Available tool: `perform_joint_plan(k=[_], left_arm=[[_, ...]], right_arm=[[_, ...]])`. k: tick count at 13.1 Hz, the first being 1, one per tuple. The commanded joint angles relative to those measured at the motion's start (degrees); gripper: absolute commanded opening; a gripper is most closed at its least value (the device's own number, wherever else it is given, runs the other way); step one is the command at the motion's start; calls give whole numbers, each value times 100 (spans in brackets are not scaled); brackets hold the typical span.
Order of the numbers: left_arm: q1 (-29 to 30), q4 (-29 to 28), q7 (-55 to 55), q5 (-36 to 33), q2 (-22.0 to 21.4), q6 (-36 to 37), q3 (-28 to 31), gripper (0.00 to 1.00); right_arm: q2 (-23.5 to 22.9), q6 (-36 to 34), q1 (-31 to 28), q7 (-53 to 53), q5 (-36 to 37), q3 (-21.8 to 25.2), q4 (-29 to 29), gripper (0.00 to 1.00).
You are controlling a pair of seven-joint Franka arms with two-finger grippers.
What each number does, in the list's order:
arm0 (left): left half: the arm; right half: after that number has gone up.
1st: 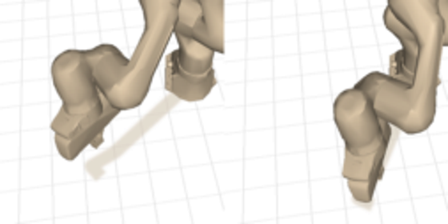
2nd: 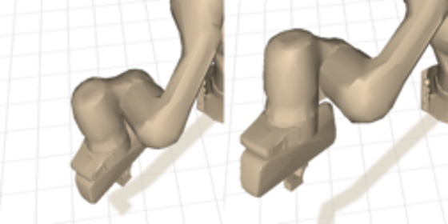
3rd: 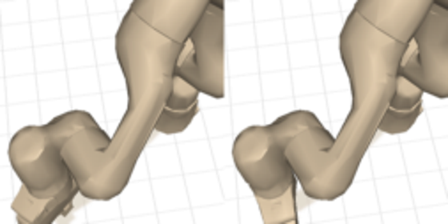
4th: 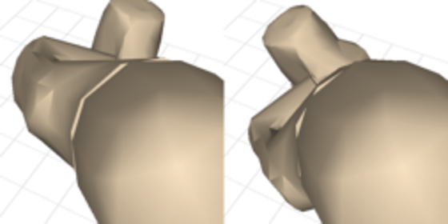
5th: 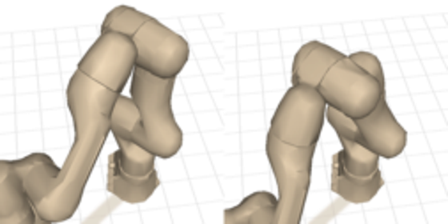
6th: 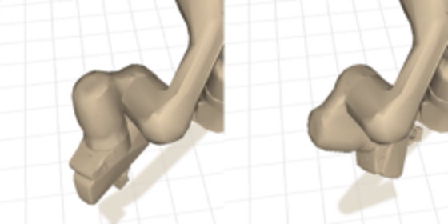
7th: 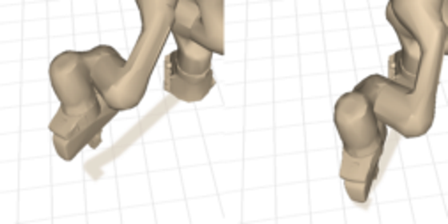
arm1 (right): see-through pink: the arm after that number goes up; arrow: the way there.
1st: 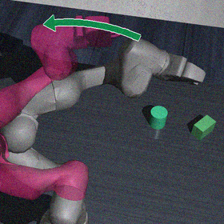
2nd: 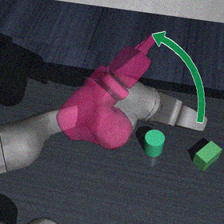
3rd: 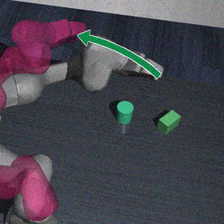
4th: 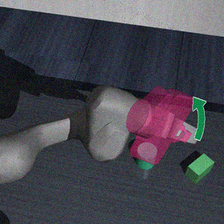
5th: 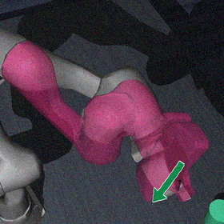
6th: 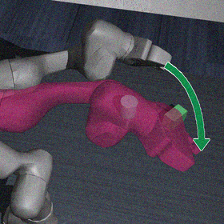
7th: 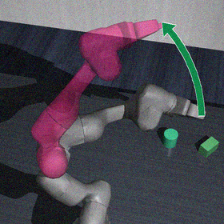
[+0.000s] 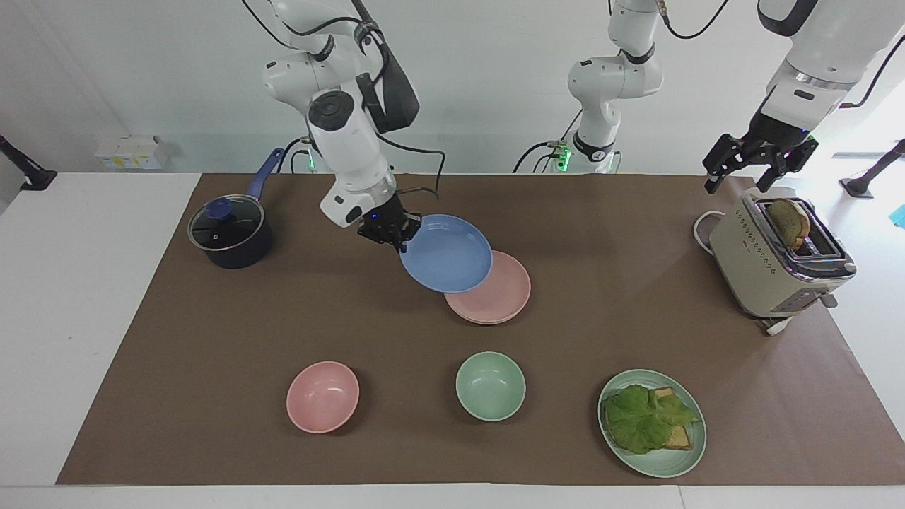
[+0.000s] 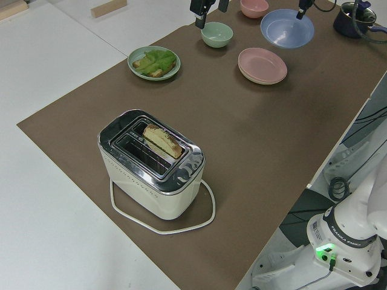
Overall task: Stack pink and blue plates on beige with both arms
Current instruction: 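Carry the blue plate over the pink plate stack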
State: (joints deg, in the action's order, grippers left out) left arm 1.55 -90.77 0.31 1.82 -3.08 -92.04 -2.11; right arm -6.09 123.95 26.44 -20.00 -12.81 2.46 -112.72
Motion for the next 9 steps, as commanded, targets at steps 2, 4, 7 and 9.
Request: perform_joint_plan(k=[2, 4, 7, 9], left_arm=[[-58, -10, -39, -111, -26, 72, 35, 100], [-58, -10, -31, -111, -26, 72, 35, 100], [-58, -10, -31, -111, -26, 72, 35, 100], [-58, -10, -39, -111, -26, 72, 35, 100]], right_arm=[[-444, 533, 361, -329, -125, 35, 100, 0], [-576, 656, 492, -321, -134, 26, 92, 0], [-822, 971, 598, -268, -125, 17, 92, 0], [-911, 1035, 581, -224, -125, 8, 92, 0]])
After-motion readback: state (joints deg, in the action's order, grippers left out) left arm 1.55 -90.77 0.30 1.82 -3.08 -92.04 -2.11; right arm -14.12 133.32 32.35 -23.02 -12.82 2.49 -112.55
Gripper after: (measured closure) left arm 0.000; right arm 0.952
